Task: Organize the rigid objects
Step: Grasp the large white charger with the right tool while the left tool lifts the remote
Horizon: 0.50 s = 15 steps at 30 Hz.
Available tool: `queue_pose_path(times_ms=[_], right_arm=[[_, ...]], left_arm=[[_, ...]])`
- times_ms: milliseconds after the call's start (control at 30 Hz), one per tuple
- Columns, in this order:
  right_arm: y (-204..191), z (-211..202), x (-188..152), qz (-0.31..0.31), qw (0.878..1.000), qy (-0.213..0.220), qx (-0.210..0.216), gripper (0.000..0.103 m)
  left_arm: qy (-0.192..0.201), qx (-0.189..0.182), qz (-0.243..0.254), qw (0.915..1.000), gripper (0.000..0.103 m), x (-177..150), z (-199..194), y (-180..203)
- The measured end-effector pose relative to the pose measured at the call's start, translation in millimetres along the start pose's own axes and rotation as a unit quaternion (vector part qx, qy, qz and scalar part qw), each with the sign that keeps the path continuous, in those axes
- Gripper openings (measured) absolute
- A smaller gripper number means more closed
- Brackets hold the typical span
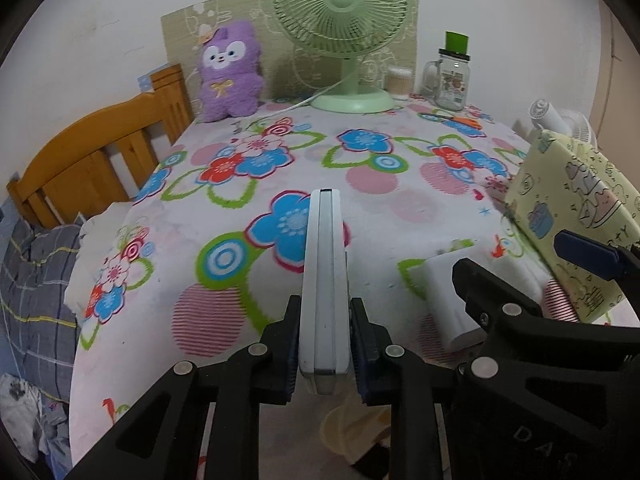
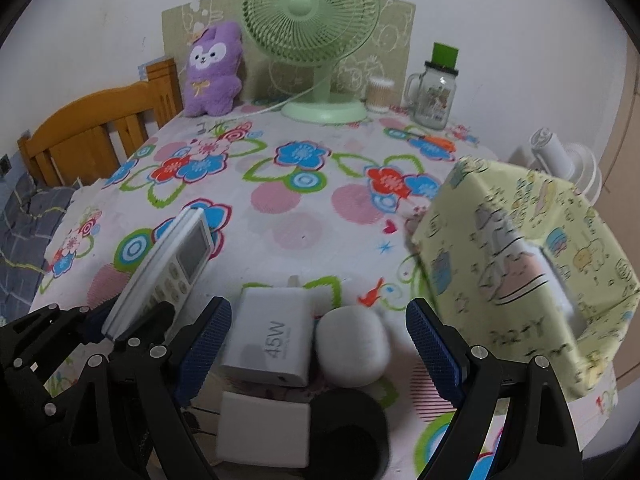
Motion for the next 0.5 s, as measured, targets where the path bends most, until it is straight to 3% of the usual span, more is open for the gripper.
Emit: queue_pose_path(times_ms=[167,333,500], right_arm=[[-11.8,11.1,0.4,-0.001,1.000,-0.020,0.012,0.091],[-16.1,22.3,-0.5,0.017,0.999,-0.044,0.022,0.080],[-27.7,23.9,1.8,-0.011,0.999,-0.041,0.001,0.052]], left_arm=[[0.002,0.008,0.001,1.0000,0.021,-4.8,0.5,-7.4],[-0.006,0.010,-0.001,0.9999,0.023,-5.5,5.5,-8.1],[-0.018,0.011,-0.009,0.9997,0.026,-5.7,14.9,-9.4]])
Point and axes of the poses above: each gripper's, at about its wrist camera, not at the fingertips, and z roughly the way its jaws point, y to its right, x to its top, the point moved 2 cm from there along z, roughly the way its jaws point, and after that the axes turned 13 degrees about -z, right-handed, at the moved point
